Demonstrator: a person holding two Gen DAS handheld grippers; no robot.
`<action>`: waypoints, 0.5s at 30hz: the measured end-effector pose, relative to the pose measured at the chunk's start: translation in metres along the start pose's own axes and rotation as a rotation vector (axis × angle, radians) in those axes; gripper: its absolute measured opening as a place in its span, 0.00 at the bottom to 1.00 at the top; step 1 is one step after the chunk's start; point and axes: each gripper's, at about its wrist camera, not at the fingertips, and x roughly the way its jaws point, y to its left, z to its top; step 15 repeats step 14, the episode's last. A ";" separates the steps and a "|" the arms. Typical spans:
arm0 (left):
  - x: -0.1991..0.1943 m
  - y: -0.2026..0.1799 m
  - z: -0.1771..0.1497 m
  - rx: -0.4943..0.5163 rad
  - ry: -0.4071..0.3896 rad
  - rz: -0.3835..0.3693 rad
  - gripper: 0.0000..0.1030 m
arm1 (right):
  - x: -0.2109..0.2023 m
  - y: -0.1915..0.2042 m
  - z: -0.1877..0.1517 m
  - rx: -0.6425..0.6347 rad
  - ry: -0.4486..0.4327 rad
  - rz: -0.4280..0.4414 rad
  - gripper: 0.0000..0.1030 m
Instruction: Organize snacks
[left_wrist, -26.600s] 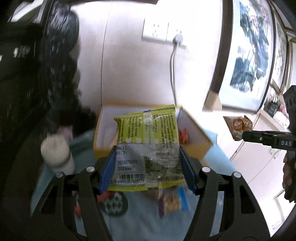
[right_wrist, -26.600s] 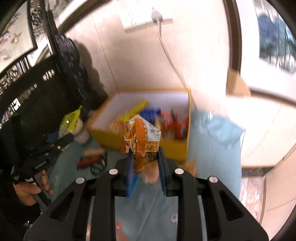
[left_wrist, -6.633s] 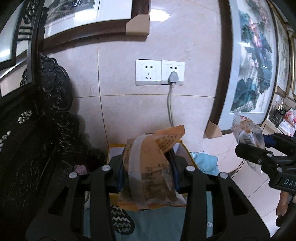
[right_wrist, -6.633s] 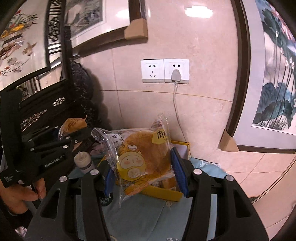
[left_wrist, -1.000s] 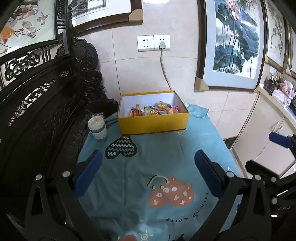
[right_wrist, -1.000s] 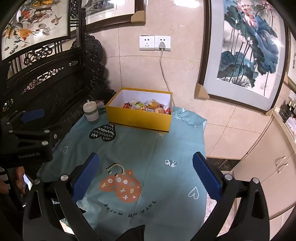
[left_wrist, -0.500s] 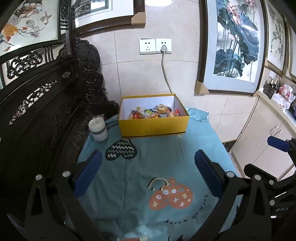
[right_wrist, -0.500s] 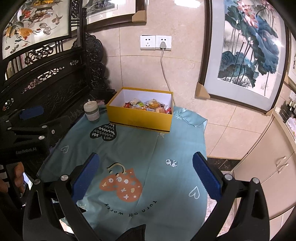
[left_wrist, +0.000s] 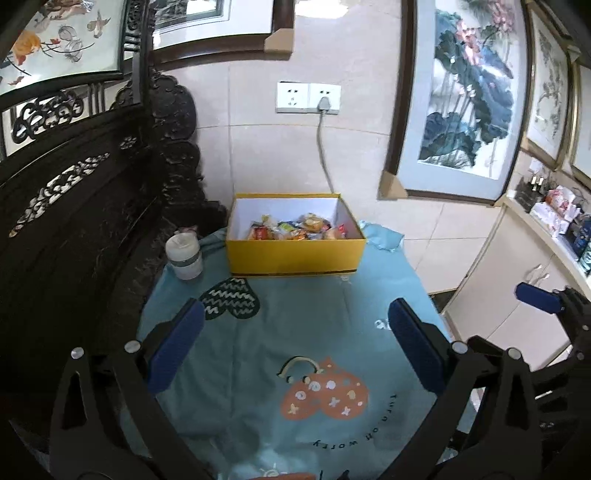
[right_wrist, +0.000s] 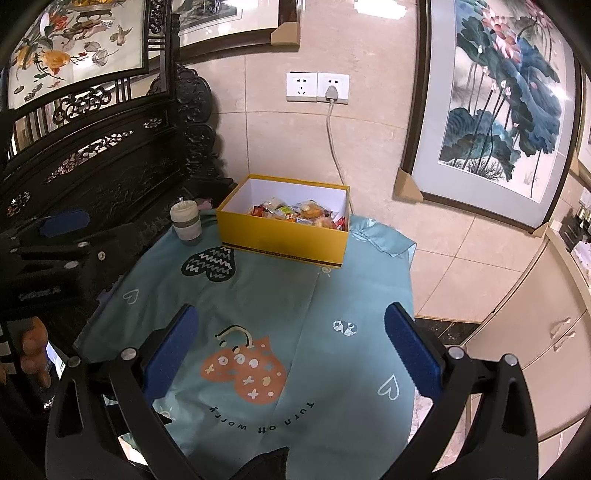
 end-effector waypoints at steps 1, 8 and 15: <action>0.001 -0.002 0.000 0.006 -0.002 0.005 0.98 | 0.000 0.000 0.000 -0.001 -0.001 0.001 0.98; 0.009 -0.003 0.000 0.016 0.036 0.030 0.98 | 0.002 -0.002 0.001 0.003 0.001 -0.003 0.98; 0.013 0.000 0.000 0.000 0.055 0.058 0.98 | 0.004 -0.003 0.001 0.007 -0.001 -0.011 0.98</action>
